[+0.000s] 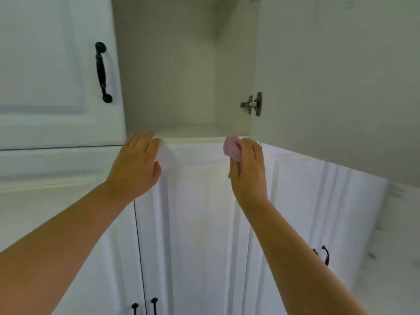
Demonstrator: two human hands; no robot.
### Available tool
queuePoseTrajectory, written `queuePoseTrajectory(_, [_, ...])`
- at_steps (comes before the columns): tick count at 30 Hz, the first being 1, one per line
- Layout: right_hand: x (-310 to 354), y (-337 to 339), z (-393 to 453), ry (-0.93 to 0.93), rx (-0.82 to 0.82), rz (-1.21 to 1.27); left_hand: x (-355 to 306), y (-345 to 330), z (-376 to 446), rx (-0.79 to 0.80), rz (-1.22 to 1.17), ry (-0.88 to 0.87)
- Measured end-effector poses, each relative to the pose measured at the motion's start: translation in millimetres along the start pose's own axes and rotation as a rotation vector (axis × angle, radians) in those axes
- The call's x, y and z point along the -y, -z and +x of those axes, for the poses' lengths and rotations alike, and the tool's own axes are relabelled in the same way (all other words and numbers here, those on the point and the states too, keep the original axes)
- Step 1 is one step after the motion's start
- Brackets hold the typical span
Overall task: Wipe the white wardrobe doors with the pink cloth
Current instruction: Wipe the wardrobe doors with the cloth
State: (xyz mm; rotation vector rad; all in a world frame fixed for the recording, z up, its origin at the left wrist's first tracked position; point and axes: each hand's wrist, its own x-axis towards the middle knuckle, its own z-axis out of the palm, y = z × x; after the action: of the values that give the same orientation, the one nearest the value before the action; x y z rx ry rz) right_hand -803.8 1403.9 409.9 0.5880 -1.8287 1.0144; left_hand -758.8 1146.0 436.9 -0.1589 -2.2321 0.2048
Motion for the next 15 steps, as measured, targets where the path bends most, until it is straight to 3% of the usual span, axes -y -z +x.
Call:
queuePoseTrajectory(4, [-50,-41,45,-0.163,0.035,-0.121,44,-4,-33,-0.016,0.250,-0.027])
queuePoseTrajectory(6, [-61,-61,49,-0.136,0.019,-0.177,60,-16,-44,0.014,0.304,-0.076])
queuePoseTrajectory(11, [-27,-101,37,0.000,0.016,-0.185,61,-47,-41,-0.033,0.230,-0.013])
queuePoseTrajectory(15, [50,-162,12,0.284,0.054,0.022,63,-50,-40,-0.088,0.205,-0.022])
